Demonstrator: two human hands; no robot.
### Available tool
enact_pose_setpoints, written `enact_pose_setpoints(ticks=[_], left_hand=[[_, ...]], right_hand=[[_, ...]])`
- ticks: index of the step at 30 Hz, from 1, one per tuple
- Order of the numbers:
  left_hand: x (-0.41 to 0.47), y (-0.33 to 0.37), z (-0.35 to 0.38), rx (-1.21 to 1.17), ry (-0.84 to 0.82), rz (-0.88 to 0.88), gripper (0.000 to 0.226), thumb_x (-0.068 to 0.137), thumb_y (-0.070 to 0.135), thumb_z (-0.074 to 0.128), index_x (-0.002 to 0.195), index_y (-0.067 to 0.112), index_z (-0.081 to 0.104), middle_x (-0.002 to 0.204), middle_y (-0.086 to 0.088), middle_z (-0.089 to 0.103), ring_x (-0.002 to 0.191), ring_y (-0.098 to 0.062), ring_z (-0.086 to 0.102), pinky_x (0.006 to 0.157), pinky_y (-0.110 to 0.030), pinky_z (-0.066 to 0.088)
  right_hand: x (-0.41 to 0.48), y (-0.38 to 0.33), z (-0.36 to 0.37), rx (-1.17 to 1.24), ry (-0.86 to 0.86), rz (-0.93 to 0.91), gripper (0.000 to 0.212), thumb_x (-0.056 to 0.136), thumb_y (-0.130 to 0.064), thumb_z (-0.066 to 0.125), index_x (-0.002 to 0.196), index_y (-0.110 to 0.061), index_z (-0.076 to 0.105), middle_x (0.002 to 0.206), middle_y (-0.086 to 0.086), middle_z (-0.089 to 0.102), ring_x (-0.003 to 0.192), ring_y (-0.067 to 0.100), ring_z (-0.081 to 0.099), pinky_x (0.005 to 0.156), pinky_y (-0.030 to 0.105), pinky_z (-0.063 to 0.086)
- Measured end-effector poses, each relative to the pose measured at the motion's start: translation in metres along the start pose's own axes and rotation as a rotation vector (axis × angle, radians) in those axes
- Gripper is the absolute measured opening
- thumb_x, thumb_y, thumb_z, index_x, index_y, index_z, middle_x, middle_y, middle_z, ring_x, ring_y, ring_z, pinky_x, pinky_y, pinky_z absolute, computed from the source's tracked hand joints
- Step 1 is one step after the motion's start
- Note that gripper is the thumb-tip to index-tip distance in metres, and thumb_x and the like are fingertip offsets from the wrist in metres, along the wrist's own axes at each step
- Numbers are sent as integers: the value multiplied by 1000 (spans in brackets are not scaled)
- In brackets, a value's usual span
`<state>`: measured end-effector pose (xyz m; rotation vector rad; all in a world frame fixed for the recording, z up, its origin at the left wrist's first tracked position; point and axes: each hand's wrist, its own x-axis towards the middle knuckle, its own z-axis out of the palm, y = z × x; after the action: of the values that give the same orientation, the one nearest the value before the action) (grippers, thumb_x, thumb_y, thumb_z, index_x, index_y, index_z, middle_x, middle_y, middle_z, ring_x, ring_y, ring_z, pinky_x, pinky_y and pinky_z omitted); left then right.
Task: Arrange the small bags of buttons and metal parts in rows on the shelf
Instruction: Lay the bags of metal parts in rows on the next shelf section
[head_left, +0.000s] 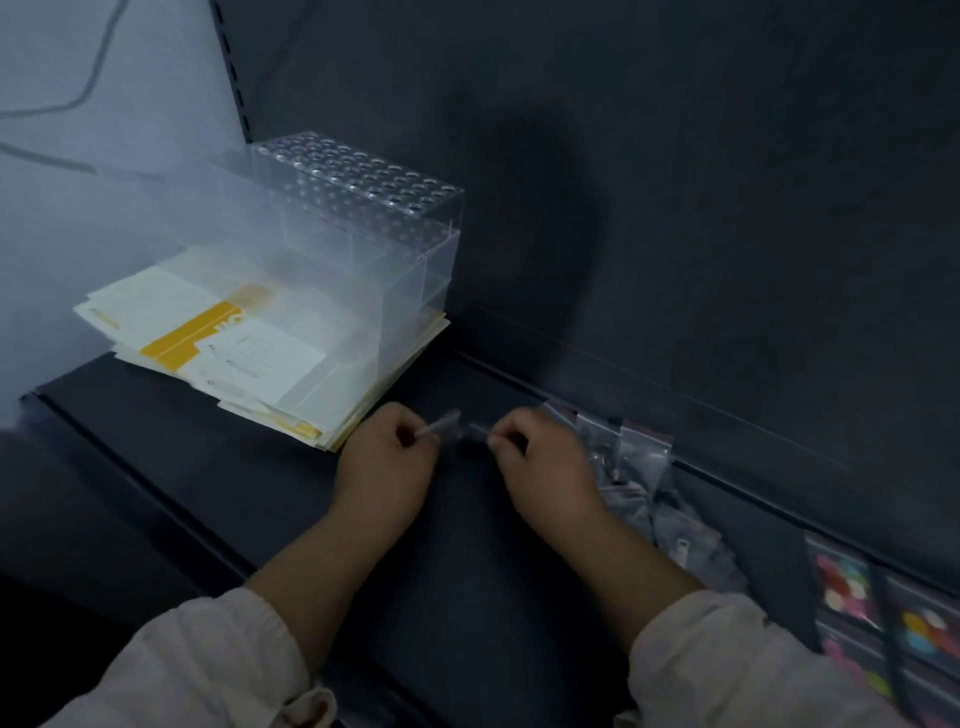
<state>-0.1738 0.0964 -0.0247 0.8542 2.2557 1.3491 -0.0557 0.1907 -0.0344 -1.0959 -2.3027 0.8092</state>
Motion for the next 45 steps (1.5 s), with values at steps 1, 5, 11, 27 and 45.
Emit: enact_pose_setpoints(ticks=[1, 5, 11, 27, 45], left_hand=[[-2, 6, 2, -119, -16, -35, 9, 83, 13, 62, 76, 11, 58, 74, -6, 63, 68, -18, 56, 64, -32, 45], [-10, 31, 14, -457, -101, -157, 15, 81, 0, 57, 72, 11, 56, 70, -14, 60, 65, -22, 53, 69, -37, 48], [-45, 68, 37, -572, -316, -217, 11, 90, 8, 53, 81, 11, 57, 81, -15, 66, 76, -27, 64, 78, -42, 55], [-307, 164, 139, -446, -809, -95, 8, 92, 17, 55, 93, 12, 60, 89, -11, 63, 80, -24, 63, 68, -35, 58], [-640, 237, 243, -363, -1191, 164, 23, 94, 14, 51, 72, 15, 53, 75, -7, 70, 56, -11, 54, 49, -20, 41]], right_hand=[[-2, -3, -7, 99, 11, 63, 9, 89, -18, 57, 81, -17, 62, 82, -5, 62, 76, 7, 56, 70, 20, 43], [-16, -10, -41, 420, 79, 234, 19, 90, -15, 56, 72, -20, 57, 63, -7, 56, 55, 2, 47, 55, 16, 40], [-65, -7, -95, 643, 132, 378, 21, 93, -10, 53, 73, -14, 56, 78, 8, 68, 51, 10, 47, 47, 22, 42], [-337, 71, -259, 639, 536, 498, 29, 93, -10, 54, 65, -13, 55, 54, 2, 54, 56, 19, 47, 53, 25, 40], [-683, 137, -408, 562, 947, 690, 24, 94, -9, 51, 72, -14, 57, 65, 5, 62, 66, 19, 56, 55, 24, 45]])
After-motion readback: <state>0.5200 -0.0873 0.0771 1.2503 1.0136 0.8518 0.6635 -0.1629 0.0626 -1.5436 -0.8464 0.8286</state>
